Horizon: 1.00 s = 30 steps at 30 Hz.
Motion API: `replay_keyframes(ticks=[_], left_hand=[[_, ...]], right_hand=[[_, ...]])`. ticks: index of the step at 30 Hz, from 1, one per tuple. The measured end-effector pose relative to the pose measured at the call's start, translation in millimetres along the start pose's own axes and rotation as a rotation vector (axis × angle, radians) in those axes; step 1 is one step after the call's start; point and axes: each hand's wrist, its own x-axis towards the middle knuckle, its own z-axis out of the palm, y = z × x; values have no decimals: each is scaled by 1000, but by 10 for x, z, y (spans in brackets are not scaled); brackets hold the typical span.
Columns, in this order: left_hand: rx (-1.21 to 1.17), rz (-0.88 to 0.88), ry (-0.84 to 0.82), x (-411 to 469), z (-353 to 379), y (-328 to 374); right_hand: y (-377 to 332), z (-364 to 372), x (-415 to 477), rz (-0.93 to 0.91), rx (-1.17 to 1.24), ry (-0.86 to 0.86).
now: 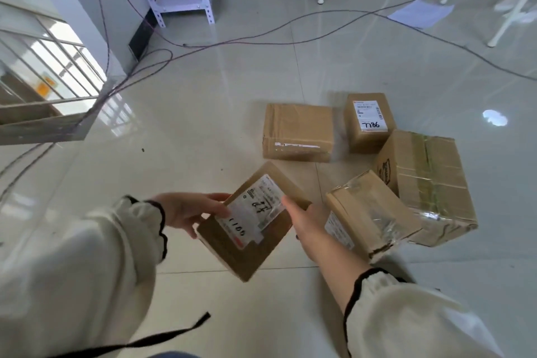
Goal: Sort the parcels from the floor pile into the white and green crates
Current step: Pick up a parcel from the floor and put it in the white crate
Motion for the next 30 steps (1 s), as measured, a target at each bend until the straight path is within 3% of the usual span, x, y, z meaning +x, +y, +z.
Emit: replay_keyframes(ticks=[4,7,10,13,16,21,25,27,30], left_hand=[[297,-210,-60,-266,-272,400],[705,-306,-94,-386,-181,666],[1119,-362,-184,-393,87,845],[1275,-358,-291,-319,311,924],[1238,-295,-304,-252,379,965],[1138,-259,-362,-169,317,951],[1093,-182,-254,-127,262,944],[946,-83,-147,-133,113,923],[425,151,70,-264,-241,806]], right_hand=[[3,-44,-35,-147,-223,11],[15,40,-87,-208,-404,-230],[20,160,-161,-121,-614,-490],[-36,192,-232,65,-670,-692],[-66,154,-247,187,-614,-830],[-43,117,-193,193,-634,-827],[-14,79,-128,186,-585,-788],[7,60,-107,171,-552,-733],[38,10,-68,163,-429,-643]])
